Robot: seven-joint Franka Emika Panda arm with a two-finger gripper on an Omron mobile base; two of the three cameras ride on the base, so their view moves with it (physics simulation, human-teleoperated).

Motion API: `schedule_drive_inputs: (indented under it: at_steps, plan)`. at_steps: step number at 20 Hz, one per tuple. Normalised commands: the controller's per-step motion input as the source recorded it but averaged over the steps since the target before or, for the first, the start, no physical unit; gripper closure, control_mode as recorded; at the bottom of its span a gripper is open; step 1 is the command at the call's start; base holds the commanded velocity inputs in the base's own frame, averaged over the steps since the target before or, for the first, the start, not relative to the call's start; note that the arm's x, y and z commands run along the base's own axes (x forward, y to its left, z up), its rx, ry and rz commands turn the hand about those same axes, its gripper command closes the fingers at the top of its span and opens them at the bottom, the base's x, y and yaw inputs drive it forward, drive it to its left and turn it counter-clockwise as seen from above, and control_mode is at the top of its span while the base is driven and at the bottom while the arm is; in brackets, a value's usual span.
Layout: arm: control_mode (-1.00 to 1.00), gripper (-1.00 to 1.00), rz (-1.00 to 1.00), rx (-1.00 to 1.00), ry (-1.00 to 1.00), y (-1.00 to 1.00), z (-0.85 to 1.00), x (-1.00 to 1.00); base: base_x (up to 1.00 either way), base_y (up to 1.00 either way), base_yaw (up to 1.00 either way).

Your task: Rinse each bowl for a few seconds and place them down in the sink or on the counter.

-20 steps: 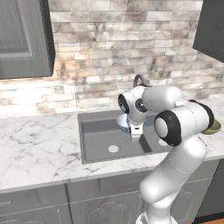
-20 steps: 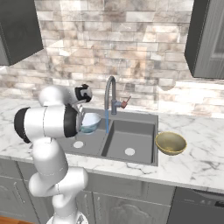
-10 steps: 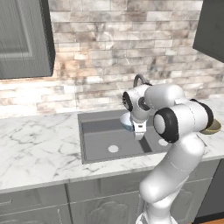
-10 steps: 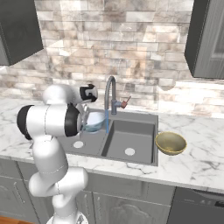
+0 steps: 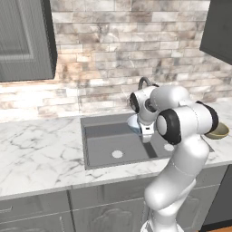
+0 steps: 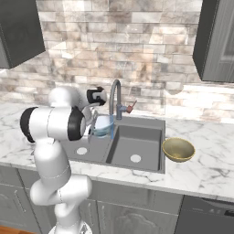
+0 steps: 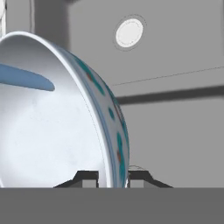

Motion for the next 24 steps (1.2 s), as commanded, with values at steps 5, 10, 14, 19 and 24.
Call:
schedule_drive_inputs:
  at_steps: [5,10,14,19,24]
  plan:
    - [-1.00,1.00,0.00,0.00,0.04,-0.20,0.05,0.22,0.00,0.00,0.00]
    - [-1.00,1.00,0.00,0.00,0.00,-0.02,0.04,-0.14,0.00,0.00,0.00]
    - [-1.00,1.00,0.00,-0.01,-0.02,0.34,0.00,-0.28,0.00,0.00,0.00]
    - [-1.00,1.00,-0.01,-0.03,-0.03,0.40,0.00,-0.25,0.00,0.00,0.00]
    - [-1.00,1.00,0.00,-0.02,-0.04,0.32,0.07,-0.18,0.00,0.00,0.00]
